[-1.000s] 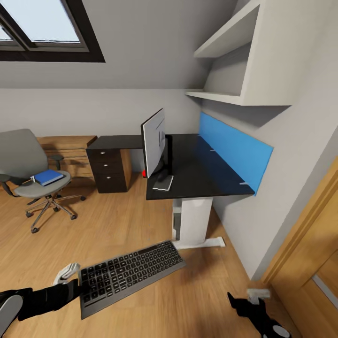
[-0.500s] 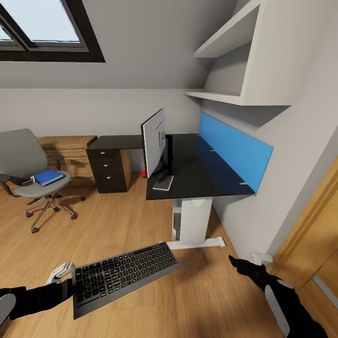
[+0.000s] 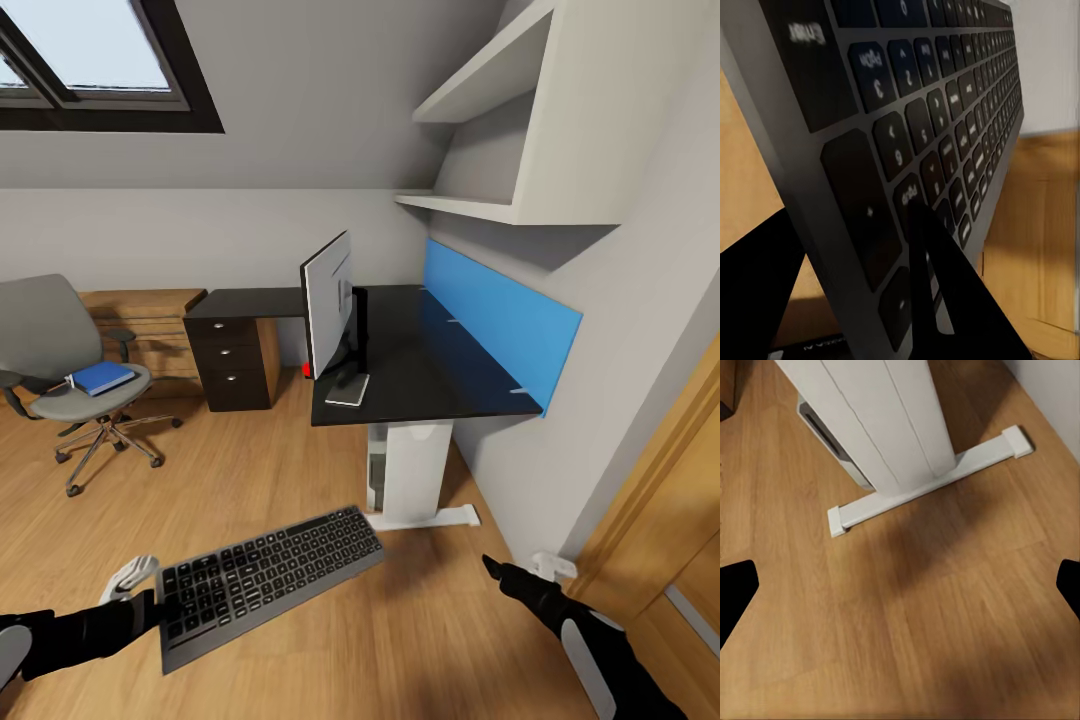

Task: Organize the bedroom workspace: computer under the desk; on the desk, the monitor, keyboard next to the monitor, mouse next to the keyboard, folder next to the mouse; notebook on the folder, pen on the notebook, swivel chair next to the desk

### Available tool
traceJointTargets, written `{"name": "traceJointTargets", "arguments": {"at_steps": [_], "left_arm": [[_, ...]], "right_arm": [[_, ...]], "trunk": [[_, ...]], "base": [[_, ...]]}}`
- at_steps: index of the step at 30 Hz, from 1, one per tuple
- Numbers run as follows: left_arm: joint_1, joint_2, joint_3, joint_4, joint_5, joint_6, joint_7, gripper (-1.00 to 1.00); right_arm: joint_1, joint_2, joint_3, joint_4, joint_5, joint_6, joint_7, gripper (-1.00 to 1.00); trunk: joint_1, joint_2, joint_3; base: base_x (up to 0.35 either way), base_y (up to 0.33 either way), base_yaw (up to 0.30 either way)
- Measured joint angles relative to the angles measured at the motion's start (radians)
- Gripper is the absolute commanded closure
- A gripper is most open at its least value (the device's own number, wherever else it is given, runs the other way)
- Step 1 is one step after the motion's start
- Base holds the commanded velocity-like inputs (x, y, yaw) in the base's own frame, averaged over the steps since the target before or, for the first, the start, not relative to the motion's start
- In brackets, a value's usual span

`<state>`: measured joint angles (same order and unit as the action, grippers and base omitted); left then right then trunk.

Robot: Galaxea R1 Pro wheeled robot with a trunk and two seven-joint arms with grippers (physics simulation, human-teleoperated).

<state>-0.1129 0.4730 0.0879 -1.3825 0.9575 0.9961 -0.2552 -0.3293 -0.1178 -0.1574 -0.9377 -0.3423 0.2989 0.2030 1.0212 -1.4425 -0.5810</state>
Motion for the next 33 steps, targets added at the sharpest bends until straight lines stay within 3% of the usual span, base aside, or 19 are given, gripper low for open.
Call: {"name": "traceJointTargets", "arguments": {"at_steps": [4,7,12,33], "left_arm": [[0.000,0.000,0.022,0.000,0.010,-0.001,0.000,1.00],[0.000,-0.003,0.063,0.001,0.015,-0.001,0.001,1.00],[0.000,-0.005,0.087,0.016,0.018,0.000,0.001,1.00],[0.000,-0.012,0.096,0.025,0.018,-0.004,0.009,1.00]], "right_arm": [[0.000,0.005,0.000,0.003,-0.001,-0.001,0.000,-1.00],[0.000,0.007,0.000,0.004,-0.001,-0.002,0.001,-1.00],[0.000,0.008,0.000,0.005,-0.002,-0.002,0.001,-1.00],[0.000,0.011,-0.001,0.009,-0.001,-0.002,0.007,-1.00]], "trunk": [[0.000,0.000,0.000],[0.000,0.000,0.000],[0.000,0.000,0.000],[0.000,0.000,0.000]], "base": [[0.000,0.000,0.000],[0.000,0.000,0.000],[0.000,0.000,0.000],[0.000,0.000,0.000]]}}
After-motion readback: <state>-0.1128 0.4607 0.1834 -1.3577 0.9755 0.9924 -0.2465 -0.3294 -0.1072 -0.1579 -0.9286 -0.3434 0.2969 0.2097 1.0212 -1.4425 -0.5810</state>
